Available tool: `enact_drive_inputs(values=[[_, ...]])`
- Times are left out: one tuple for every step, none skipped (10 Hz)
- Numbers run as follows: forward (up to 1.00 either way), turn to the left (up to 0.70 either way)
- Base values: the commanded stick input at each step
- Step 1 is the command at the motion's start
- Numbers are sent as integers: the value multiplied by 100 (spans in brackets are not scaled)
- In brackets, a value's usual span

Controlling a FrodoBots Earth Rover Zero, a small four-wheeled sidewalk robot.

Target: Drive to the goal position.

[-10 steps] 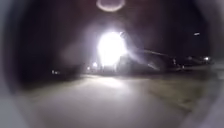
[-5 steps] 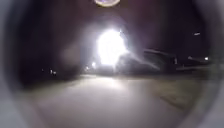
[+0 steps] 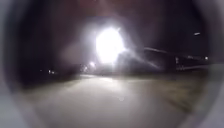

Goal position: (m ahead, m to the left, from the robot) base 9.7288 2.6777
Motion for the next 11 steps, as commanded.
enact_drive_inputs(values=[[100,0],[100,0],[100,0],[100,0],[100,0],[100,0],[100,0],[100,0],[100,0],[100,0],[100,0]])
